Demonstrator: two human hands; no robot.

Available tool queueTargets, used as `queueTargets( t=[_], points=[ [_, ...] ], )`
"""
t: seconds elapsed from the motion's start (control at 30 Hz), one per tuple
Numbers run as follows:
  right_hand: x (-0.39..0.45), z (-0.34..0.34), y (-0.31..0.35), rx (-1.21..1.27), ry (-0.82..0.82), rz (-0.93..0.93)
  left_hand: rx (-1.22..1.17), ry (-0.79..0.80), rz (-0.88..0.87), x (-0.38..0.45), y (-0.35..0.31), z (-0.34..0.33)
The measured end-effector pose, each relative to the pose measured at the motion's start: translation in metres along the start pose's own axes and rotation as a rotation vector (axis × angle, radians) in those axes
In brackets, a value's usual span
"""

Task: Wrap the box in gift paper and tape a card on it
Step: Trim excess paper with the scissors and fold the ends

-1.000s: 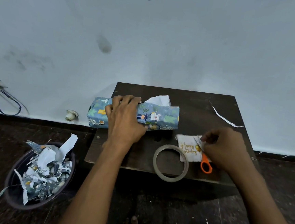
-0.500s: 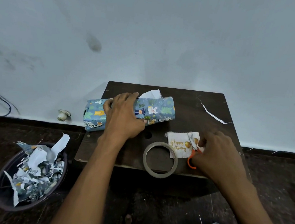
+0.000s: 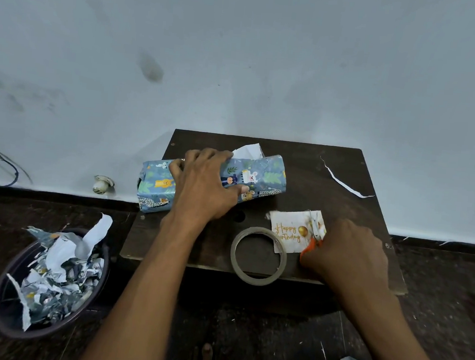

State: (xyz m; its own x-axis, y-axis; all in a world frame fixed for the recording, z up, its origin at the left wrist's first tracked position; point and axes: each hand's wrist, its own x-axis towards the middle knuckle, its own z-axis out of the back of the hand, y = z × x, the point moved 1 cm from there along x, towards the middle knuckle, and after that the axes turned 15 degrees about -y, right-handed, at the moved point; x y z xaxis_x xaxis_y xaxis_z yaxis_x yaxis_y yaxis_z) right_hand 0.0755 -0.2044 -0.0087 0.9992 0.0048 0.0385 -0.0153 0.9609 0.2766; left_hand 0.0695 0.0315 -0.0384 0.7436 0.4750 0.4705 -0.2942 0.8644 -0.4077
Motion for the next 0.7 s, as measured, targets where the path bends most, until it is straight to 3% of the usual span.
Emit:
queueTargets(
  t=[0.2, 0.4, 0.5, 0.7],
  points=[
    [0.001, 0.005, 0.000, 0.024, -0.002, -0.061, -0.025, -0.032, 0.021, 0.000, 0.000, -0.003],
    [0.013, 0.004, -0.008, 0.523, 0.106, -0.180, -0.051, 0.002, -0.014, 0.001, -0.003, -0.004],
    [0.021, 0.002, -0.012, 0.673, 0.111, -0.113, -0.071, 0.051, -0.061, 0.001, -0.003, -0.002],
    [0.035, 0.008, -0.023, 0.742, 0.245, 0.029, -0.181, 0.135, -0.077, 0.004, 0.000, 0.005]
  ],
)
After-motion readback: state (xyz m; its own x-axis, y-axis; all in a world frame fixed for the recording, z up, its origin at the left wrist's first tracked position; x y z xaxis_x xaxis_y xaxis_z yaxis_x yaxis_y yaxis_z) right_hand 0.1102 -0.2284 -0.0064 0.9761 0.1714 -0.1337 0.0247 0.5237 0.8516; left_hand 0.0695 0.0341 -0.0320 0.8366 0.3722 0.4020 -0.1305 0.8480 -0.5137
